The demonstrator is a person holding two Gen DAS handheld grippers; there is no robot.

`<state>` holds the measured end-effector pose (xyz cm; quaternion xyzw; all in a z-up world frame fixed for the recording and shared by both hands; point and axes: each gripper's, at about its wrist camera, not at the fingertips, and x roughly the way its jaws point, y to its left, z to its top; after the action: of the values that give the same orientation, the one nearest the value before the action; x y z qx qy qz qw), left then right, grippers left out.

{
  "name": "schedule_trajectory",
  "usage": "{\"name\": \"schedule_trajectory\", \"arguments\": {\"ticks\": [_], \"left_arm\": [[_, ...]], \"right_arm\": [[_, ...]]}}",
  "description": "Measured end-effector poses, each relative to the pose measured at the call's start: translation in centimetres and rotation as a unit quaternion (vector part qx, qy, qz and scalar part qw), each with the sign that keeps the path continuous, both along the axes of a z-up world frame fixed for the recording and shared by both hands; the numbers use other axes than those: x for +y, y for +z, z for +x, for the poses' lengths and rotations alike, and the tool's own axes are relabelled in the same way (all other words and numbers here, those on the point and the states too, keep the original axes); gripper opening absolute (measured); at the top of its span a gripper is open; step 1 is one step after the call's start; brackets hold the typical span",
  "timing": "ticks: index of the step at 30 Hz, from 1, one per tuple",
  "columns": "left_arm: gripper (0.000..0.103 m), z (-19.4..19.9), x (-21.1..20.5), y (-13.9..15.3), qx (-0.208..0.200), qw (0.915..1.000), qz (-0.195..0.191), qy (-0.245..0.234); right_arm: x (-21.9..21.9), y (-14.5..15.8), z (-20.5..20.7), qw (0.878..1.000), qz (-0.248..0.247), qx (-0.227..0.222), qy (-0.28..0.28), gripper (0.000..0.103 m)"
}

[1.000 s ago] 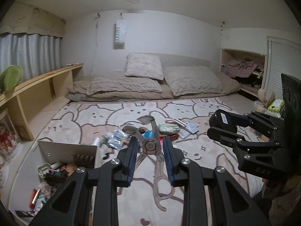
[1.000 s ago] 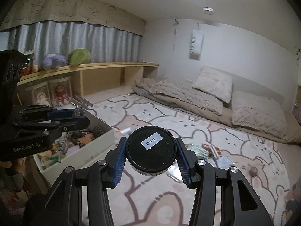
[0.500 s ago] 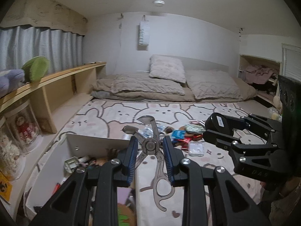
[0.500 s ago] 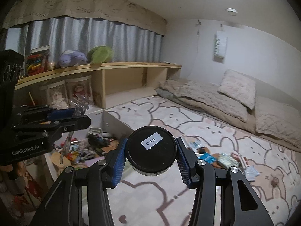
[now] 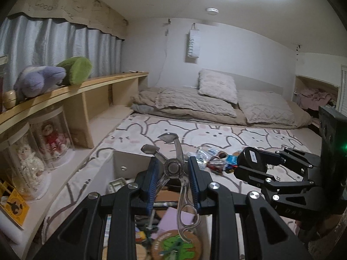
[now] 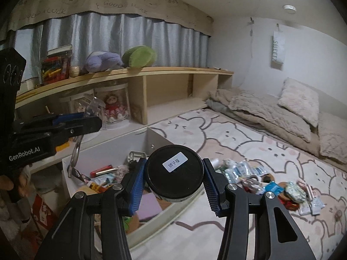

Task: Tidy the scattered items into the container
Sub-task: 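Carry the black tin and clear clip tool in both grippers over the white box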

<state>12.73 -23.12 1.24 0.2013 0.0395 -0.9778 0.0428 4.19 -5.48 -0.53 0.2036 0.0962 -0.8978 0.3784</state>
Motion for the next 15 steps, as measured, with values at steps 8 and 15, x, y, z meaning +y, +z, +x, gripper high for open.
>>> {"name": "schedule_trajectory", "arguments": {"ticks": [8, 15], "left_arm": [[0.027, 0.1, -3.1, -0.8, -0.014, 0.9996, -0.006, 0.022], [0.027, -0.3, -5.3, -2.6, -0.033, 0.9988, 0.003, 0.035]], "right_arm": [[-2.2, -0.3, -0.8, 0.999, -0.022, -0.034, 0.024, 0.051], [-4.7, -1.8, -0.9, 0.998, -0.006, -0.051, 0.040, 0.051]]}}
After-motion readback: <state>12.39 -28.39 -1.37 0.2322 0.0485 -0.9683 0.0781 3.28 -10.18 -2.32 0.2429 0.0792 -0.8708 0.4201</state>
